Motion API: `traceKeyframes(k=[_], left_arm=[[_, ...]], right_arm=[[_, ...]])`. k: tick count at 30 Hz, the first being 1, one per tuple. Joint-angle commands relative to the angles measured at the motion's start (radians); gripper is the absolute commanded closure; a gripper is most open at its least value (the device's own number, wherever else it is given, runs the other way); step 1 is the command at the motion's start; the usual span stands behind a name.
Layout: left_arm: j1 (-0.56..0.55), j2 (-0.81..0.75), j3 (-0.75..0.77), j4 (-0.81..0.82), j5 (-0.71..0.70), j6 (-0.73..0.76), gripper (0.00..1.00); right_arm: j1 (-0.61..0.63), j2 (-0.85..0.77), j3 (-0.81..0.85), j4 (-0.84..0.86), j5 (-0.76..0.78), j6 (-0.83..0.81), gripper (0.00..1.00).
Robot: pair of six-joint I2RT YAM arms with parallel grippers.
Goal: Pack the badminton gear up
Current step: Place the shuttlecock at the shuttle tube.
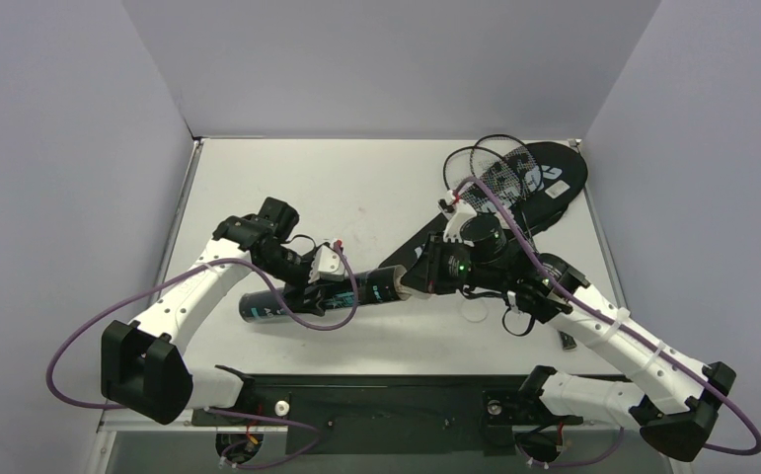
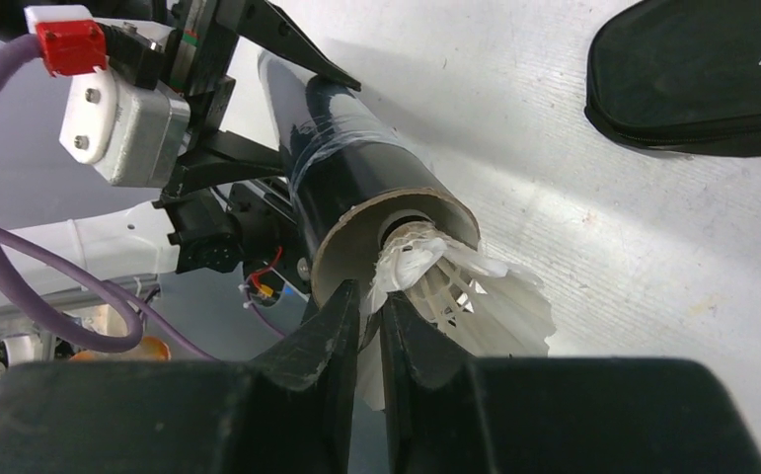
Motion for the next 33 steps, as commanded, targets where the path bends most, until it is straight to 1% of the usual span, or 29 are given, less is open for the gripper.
traceKeyframes(k=[1,2,4,5,6,7,9,11,14,18,21,24,27,33], left_arm=[[-0.005,-0.010,0.018,0.000,0.042,0.028,0.88],[-0.005,-0.010,0.019,0.000,0.046,0.026,0.88],[-0.005,-0.011,0.022,-0.001,0.053,0.020,0.88],[-0.005,-0.011,0.023,-0.004,0.058,0.019,0.88],[-0.005,-0.014,0.022,-0.005,0.061,0.018,0.88],[-0.005,-0.015,0.022,-0.008,0.068,0.018,0.89],[-0.004,-0.016,0.022,-0.010,0.077,0.015,0.89],[-0.001,-0.017,0.021,-0.010,0.087,0.010,0.89],[0.005,-0.019,0.020,-0.009,0.102,0.002,0.89],[0.022,-0.016,0.029,-0.008,0.121,-0.009,0.89],[0.036,-0.013,0.045,-0.014,0.139,-0.013,0.89],[0.041,-0.011,0.056,-0.022,0.146,-0.017,0.89],[0.043,-0.009,0.066,-0.024,0.155,-0.027,0.89],[0.044,-0.007,0.072,-0.016,0.157,-0.044,0.90]], right_arm=[[0.011,-0.001,-0.002,0.111,-0.017,0.040,0.86],[0.011,-0.001,-0.017,0.125,-0.024,0.047,0.84],[0.010,0.000,-0.033,0.150,-0.023,0.058,0.75],[0.010,-0.002,-0.036,0.151,-0.022,0.061,0.66],[0.008,-0.007,-0.040,0.150,-0.019,0.062,0.62],[0.007,-0.012,-0.041,0.148,-0.016,0.063,0.53],[0.001,-0.025,-0.038,0.133,-0.008,0.062,0.44],[-0.015,-0.041,-0.030,0.112,-0.009,0.059,0.41],[-0.059,-0.086,-0.007,0.066,-0.022,0.054,0.40],[-0.187,-0.169,-0.003,-0.003,-0.027,0.039,0.40],[-0.230,-0.194,-0.039,-0.062,-0.004,0.016,0.42],[-0.232,-0.177,-0.074,-0.090,0.013,0.006,0.44],[-0.216,-0.169,-0.109,-0.047,0.011,0.014,0.44],[-0.120,-0.128,-0.110,0.031,0.033,0.034,0.41]])
